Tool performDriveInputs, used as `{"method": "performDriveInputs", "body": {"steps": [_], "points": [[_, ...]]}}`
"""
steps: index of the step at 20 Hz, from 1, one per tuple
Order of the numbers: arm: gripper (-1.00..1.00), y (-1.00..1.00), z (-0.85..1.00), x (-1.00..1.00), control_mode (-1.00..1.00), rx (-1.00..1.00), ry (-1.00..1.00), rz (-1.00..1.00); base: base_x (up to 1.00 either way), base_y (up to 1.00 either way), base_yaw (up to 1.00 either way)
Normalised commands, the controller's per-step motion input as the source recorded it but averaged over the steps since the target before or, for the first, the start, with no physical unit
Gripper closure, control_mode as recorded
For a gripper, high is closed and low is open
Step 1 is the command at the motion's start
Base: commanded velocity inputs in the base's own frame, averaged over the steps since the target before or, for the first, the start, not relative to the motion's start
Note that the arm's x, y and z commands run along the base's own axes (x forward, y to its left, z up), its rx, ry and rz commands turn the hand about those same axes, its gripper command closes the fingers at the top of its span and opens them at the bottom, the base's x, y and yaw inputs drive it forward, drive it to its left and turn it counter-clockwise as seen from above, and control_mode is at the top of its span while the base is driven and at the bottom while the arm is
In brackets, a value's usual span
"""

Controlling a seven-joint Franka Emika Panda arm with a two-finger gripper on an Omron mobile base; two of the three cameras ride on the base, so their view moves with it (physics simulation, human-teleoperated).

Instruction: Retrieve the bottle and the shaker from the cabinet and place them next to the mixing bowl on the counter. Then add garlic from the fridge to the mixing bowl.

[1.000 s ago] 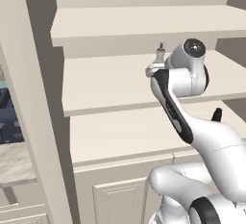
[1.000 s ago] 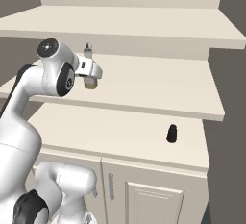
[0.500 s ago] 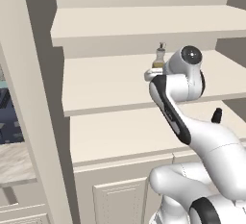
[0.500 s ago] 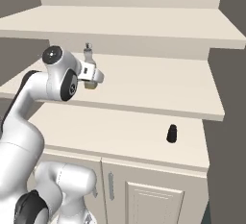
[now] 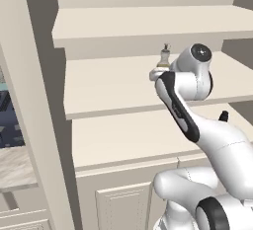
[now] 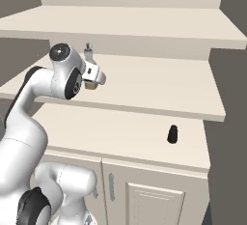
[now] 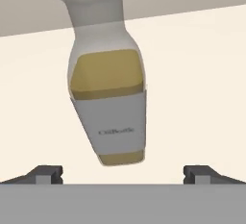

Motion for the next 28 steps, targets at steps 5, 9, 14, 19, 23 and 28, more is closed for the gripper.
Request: {"method": "performDriveInputs", "body": {"steps": [5, 9, 14, 19, 23, 28], "points": [[-1.00, 0.00, 0.00, 0.07, -1.00, 0.00, 0.01, 0.00, 0.00, 0.00, 0.00], [-1.00, 0.00, -0.01, 0.18, -1.00, 0.00, 0.00, 0.00, 0.00, 0.00, 0.00], [-1.00, 0.00, -0.01, 0.20, -1.00, 0.00, 0.00, 0.00, 0.00, 0.00, 0.00], [-1.00, 0.00, 0.00, 0.18, -1.00, 0.00, 0.00, 0.00, 0.00, 0.00, 0.00], [-1.00, 0.00, -0.11, 0.08, -1.00, 0.00, -0.02, 0.00, 0.00, 0.00, 0.00], [-1.00, 0.00, -0.19, 0.02, -1.00, 0.00, -0.05, 0.00, 0.00, 0.00, 0.00]]}}
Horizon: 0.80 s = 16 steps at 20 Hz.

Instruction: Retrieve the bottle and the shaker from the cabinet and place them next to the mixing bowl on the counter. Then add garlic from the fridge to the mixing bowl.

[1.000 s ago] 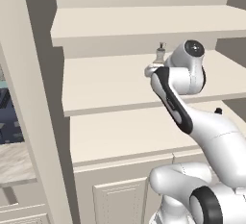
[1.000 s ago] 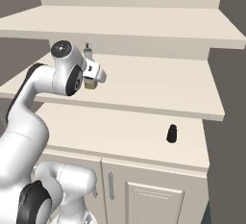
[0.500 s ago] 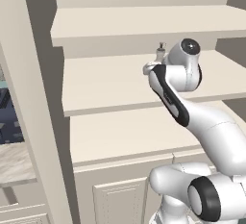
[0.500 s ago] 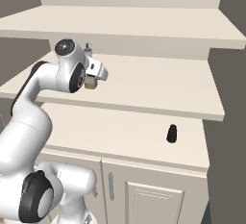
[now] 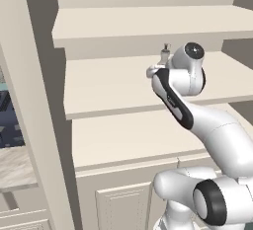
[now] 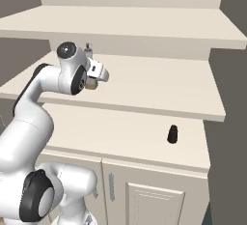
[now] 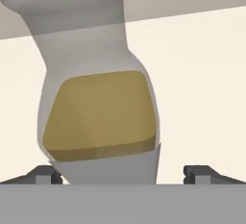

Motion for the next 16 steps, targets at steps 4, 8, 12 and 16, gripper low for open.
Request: {"method": "performDriveInputs", "body": {"steps": [4, 8, 12, 16], "points": [[-1.00, 0.00, -0.07, 0.09, -1.00, 0.00, -0.06, 0.00, 0.00, 0.00, 0.00], [-1.00, 0.00, 0.00, 0.11, -1.00, 0.00, -0.04, 0.00, 0.00, 0.00, 0.00], [-1.00, 0.00, 0.00, 0.10, -1.00, 0.00, -0.01, 0.00, 0.00, 0.00, 0.00], [-1.00, 0.00, 0.00, 0.00, -1.00, 0.00, 0.00, 0.00, 0.00, 0.00, 0.00]]}}
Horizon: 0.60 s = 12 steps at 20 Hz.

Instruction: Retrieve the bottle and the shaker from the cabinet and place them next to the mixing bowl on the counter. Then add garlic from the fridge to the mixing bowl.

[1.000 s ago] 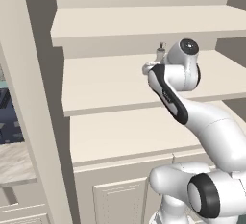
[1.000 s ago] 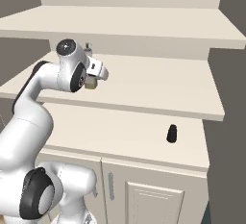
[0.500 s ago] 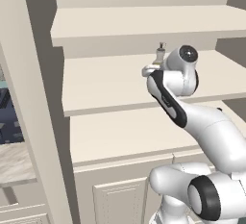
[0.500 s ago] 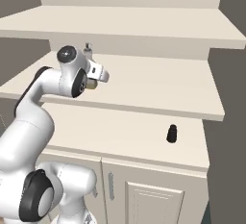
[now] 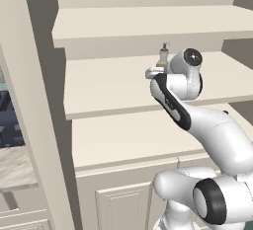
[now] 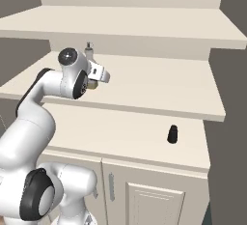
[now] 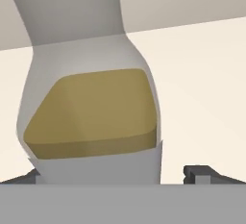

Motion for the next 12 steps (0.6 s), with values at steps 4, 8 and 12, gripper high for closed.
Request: {"method": "performDriveInputs", "body": {"steps": [4, 8, 12], "points": [[-1.00, 0.00, 0.00, 0.00, -1.00, 0.00, 0.00, 0.00, 0.00, 0.00, 0.00], [-1.00, 0.00, 0.00, 0.00, -1.00, 0.00, 0.00, 0.00, 0.00, 0.00, 0.00], [1.00, 0.00, 0.00, 0.00, -1.00, 0.00, 0.00, 0.00, 0.00, 0.00, 0.00]]}}
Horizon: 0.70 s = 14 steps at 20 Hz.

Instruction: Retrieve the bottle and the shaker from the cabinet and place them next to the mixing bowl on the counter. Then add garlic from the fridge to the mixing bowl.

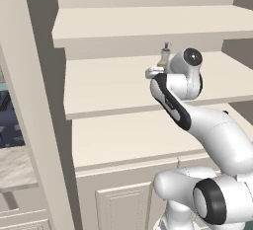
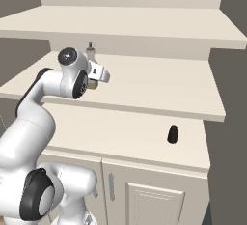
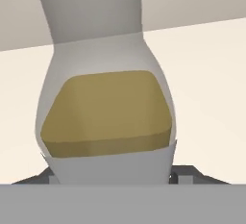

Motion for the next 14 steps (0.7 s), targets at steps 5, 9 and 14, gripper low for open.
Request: {"method": "performDriveInputs", "body": {"steps": [5, 9, 14], "points": [[1.00, 0.00, 0.00, 0.00, -1.00, 0.00, 0.00, 0.00, 0.00, 0.00, 0.00], [1.00, 0.00, 0.00, 0.00, -1.00, 0.00, 0.00, 0.00, 0.00, 0.00, 0.00], [1.00, 0.00, 0.00, -0.27, -1.00, 0.00, 0.00, 0.00, 0.00, 0.00, 0.00]]}}
